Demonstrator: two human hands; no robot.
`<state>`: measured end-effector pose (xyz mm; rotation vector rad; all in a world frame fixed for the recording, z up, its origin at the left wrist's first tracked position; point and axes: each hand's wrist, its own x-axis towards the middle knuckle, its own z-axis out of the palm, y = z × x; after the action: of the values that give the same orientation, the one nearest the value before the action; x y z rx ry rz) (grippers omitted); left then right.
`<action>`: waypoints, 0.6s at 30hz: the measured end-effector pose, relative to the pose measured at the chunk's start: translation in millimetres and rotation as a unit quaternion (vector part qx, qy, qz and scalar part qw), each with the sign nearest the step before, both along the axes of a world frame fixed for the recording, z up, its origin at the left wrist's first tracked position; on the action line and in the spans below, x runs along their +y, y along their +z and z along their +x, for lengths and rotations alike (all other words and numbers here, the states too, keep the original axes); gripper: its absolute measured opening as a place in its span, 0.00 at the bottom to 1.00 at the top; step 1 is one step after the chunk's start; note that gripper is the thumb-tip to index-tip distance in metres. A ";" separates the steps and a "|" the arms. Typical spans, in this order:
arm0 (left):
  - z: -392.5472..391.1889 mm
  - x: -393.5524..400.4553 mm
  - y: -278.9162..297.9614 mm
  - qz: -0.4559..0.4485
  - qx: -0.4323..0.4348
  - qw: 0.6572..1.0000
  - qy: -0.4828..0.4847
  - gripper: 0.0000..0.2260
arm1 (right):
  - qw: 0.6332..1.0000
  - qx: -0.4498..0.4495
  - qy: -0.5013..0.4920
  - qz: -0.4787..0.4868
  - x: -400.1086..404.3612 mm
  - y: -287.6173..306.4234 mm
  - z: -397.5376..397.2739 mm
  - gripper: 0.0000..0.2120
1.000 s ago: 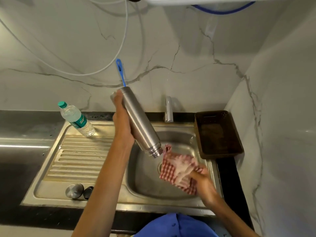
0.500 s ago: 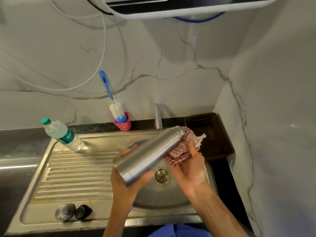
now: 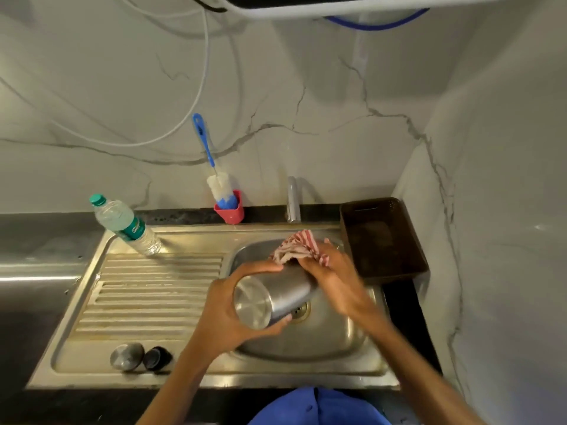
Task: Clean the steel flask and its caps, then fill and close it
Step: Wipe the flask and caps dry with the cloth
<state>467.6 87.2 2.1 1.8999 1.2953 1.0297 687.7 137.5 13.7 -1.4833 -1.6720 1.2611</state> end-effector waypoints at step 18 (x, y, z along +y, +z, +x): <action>42.5 26.2 -13.7 -0.046 0.013 0.988 0.147 0.25 | 0.962 -0.049 0.047 0.263 -32.0 4.2 -19.9 0.29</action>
<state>510.2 113.4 -11.6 1.6909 1.6453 1.0698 667.9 105.6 18.0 -1.1625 -1.9660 0.7081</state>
